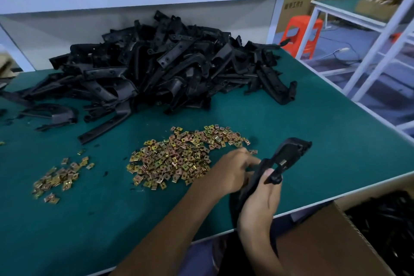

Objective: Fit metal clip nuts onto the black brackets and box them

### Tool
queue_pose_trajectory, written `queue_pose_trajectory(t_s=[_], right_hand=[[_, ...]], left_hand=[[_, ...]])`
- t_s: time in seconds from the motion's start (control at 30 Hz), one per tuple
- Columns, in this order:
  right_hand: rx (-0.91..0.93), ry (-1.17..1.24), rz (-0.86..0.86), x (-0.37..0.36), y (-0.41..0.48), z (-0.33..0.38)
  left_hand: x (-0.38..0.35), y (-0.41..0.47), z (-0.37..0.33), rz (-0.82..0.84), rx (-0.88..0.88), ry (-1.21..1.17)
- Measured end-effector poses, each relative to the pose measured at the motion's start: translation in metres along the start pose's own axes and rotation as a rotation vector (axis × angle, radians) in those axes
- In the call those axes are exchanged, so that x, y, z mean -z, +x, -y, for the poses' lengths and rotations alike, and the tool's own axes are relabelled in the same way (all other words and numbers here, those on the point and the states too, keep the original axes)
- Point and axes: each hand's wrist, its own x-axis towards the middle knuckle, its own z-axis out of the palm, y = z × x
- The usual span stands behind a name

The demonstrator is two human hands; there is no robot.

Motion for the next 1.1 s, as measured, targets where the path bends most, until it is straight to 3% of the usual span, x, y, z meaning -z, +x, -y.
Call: queue_pose_trajectory(t_s=[0.17,0.33,0.43,0.6,0.7,0.8,1.1], right_hand=[[-0.004,-0.03,0.016,0.001,0.0,-0.001],[0.063,-0.137,0.082,0.003,-0.004,-0.003],[0.121,-0.235,0.17,0.003,-0.004,-0.002],[0.215,-0.411,0.366,0.0,-0.005,-0.001],[0.303,-0.535,0.469,0.0,-0.009,-0.003],[0.33,-0.604,0.526,-0.001,-0.012,-0.003],[0.345,-0.565,0.547,-0.004,-0.015,0.001]], left_hand=[[0.003,0.003,-0.003,0.059,-0.03,0.121],[0.003,-0.008,0.003,-0.059,0.109,-0.037],[0.017,-0.025,0.007,-0.258,0.313,-0.354],[0.061,-0.078,0.008,-0.515,0.229,-0.749],[0.075,-0.102,0.004,-0.617,0.279,-0.887],[0.083,-0.115,0.003,-0.614,0.319,-0.959],[0.084,-0.125,0.004,-0.555,0.291,-0.868]])
